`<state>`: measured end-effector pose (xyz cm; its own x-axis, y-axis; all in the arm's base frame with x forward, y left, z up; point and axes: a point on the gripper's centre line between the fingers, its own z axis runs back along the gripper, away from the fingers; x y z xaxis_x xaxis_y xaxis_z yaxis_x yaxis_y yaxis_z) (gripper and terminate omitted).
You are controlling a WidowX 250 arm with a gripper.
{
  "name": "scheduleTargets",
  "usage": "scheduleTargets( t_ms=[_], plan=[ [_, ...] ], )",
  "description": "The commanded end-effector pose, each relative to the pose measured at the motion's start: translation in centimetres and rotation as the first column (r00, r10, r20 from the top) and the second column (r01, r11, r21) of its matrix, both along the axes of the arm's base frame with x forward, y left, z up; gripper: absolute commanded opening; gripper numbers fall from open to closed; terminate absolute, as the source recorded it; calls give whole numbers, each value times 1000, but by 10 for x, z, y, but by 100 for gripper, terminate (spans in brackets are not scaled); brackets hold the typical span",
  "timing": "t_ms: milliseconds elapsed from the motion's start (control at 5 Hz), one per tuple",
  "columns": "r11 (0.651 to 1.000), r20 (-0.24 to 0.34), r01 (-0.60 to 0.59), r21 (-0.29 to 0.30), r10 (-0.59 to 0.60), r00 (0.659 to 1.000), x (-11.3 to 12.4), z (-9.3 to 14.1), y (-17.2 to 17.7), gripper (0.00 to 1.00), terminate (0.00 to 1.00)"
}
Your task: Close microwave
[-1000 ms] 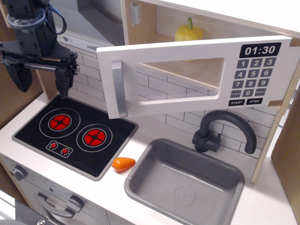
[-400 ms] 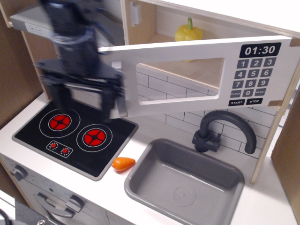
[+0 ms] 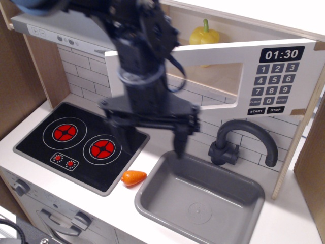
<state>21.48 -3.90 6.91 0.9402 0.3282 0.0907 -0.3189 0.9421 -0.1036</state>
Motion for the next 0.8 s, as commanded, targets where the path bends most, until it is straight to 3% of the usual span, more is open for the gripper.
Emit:
scheduleTargets(
  t_ms=[0, 200, 600],
  plan=[
    [995, 26, -93, -28, 94, 995, 41, -7, -29, 100, 0],
    [994, 60, -103, -18, 104, 993, 66, -16, -25, 100, 0],
    [999, 197, -36, 23, 31, 980, 91, -11, -12, 100, 0]
  ],
)
